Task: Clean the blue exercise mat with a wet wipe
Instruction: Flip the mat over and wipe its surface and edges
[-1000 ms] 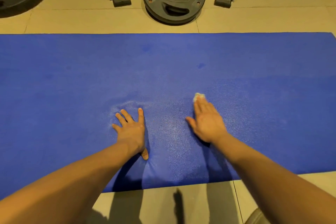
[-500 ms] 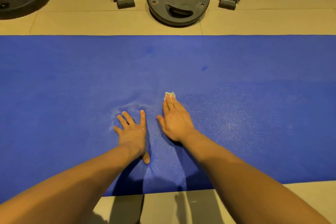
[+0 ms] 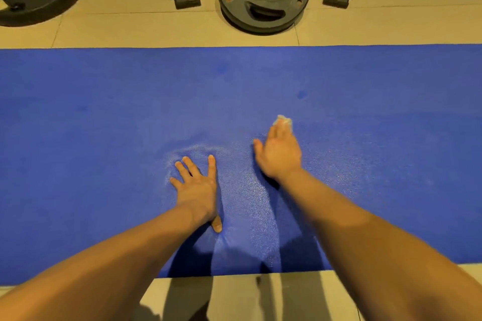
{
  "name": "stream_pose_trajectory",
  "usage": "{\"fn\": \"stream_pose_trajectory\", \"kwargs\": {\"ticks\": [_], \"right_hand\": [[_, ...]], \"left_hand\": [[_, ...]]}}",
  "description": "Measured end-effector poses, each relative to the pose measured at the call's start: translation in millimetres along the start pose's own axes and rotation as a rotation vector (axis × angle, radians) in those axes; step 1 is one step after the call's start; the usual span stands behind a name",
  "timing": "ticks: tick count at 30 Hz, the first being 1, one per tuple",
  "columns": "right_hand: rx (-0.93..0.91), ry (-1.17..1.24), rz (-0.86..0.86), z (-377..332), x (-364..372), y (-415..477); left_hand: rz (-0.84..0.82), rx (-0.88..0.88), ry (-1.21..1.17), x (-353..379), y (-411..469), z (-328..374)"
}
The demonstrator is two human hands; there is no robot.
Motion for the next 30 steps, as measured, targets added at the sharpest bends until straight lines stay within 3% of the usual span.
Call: {"fn": "stream_pose_trajectory", "kwargs": {"ticks": [3,5,10,13,15,21,24,26,30], "right_hand": [[-0.277,0.013,-0.065,-34.5,7.1,-4.2],[-0.329,-0.047,-0.072,-7.8,3.7,0.1],[0.085,-0.050,-0.053,125.6,-8.6,5.4],[0.257,0.049,-0.118,130.6,-10.5,18.1],[0.259,0.079,-0.115,99.8,-12.0,26.4],[-0.147,0.125,-0.055,-19.3,-2.3,29.1],[-0.367,0.013,-0.076,-10.6,1.0,21.7],[-0.282,-0.032,-0.056,33.7,-0.2,19.7],[0.128,-0.018,-0.051,113.2,-1.2,11.1]], "left_hand": [[0.000,-0.002,-0.007,-0.8,-0.3,-0.2],[0.000,0.001,-0.005,-0.8,-0.6,-0.8],[0.010,0.006,0.002,0.3,1.0,-0.2],[0.013,0.002,0.003,0.8,2.5,-0.1],[0.012,0.002,0.006,1.0,2.8,-0.2],[0.025,-0.005,0.025,1.3,2.0,-0.9],[0.030,0.002,0.026,0.3,1.6,-0.7],[0.024,0.005,0.025,-0.4,1.1,-1.1],[0.030,0.006,0.030,0.4,2.0,-1.1]]}}
Point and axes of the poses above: each hand's wrist, its own y-axis towards the middle knuckle, its own x-axis out of the palm, z = x × y, the point moved 5 cm from there along y, towards the middle knuckle, and after that the axes turned 9 degrees about -z, right-handed, at the moved point
